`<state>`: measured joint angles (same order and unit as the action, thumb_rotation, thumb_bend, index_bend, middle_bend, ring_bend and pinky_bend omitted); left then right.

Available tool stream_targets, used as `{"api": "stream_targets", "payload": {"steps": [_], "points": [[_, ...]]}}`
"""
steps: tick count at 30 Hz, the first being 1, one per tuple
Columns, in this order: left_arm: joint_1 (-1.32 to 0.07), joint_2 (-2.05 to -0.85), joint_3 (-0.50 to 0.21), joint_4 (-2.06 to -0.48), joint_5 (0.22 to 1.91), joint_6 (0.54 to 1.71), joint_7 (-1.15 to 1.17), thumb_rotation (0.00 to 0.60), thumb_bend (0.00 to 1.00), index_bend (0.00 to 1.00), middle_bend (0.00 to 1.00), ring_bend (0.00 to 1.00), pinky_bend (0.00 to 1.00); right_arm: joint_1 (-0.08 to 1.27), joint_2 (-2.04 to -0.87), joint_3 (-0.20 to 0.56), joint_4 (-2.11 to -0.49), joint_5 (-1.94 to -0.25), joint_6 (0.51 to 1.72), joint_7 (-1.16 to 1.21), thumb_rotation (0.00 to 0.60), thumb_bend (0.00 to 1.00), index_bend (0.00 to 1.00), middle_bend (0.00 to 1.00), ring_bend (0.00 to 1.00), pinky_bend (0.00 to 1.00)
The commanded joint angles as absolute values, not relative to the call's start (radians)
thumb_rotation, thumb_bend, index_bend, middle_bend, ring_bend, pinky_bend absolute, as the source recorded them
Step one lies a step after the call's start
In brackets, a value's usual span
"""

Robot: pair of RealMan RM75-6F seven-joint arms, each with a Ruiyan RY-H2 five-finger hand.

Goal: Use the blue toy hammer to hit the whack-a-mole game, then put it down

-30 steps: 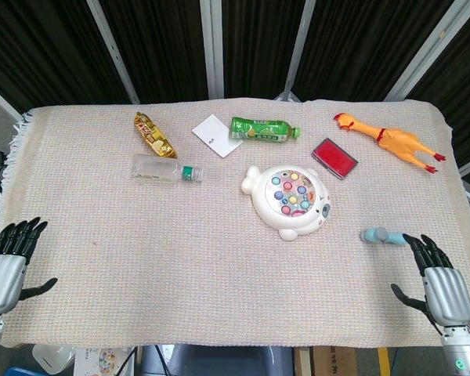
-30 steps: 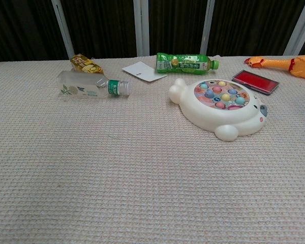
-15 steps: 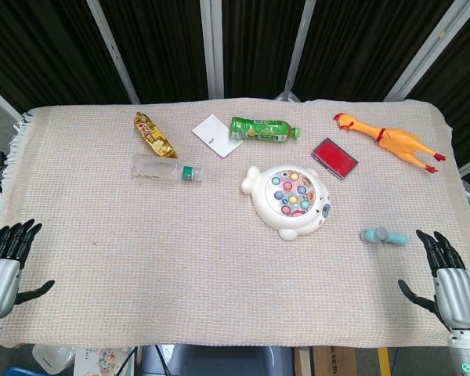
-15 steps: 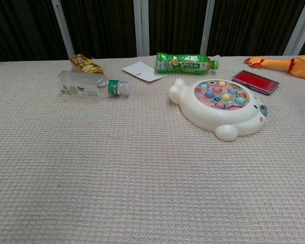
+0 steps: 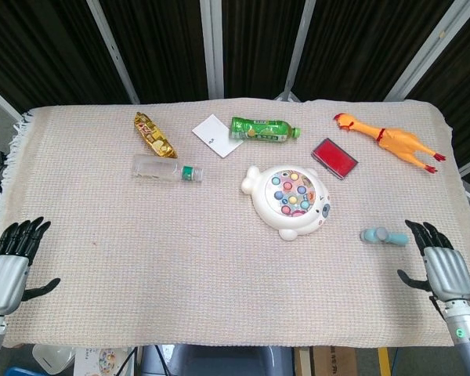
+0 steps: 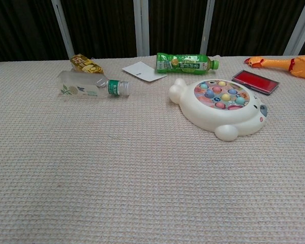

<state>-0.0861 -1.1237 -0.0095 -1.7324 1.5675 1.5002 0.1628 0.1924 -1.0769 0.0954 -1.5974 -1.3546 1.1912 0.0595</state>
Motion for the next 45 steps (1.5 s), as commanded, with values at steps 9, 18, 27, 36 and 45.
{"api": "stream_targets", "payload": {"steps": [9,18,27,36,45], "points": [[-0.097,-1.117,-0.014,-1.755,1.560,1.483,0.193,0.600,0.03,0.00,0.00,0.00,0.00,0.354,-1.150,0.148,-1.411,-1.220,0.921,0.118,0.600,0.27,0.16,0.16,0.04,0.14],[-0.108,-1.118,-0.018,-1.763,1.551,1.468,0.209,0.600,0.03,0.00,0.00,0.00,0.00,0.387,-1.198,0.138,-1.351,-1.206,0.863,0.127,0.600,0.27,0.23,0.22,0.08,0.14],[-0.113,-1.118,-0.019,-1.764,1.548,1.461,0.210,0.600,0.03,0.00,0.00,0.00,0.00,0.404,-1.240,0.143,-1.313,-1.188,0.846,0.145,0.600,0.34,0.30,0.31,0.15,0.14],[-0.113,-1.119,-0.018,-1.759,1.543,1.459,0.208,0.600,0.03,0.00,0.00,0.00,0.00,0.415,-1.286,0.144,-1.258,-1.173,0.830,0.163,0.600,0.36,0.33,0.32,0.16,0.14],[-0.115,-1.120,-0.017,-1.759,1.544,1.458,0.210,0.600,0.03,0.00,0.00,0.00,0.00,0.411,-1.320,0.139,-1.221,-1.178,0.838,0.185,0.600,0.40,0.38,0.37,0.19,0.14]]}}
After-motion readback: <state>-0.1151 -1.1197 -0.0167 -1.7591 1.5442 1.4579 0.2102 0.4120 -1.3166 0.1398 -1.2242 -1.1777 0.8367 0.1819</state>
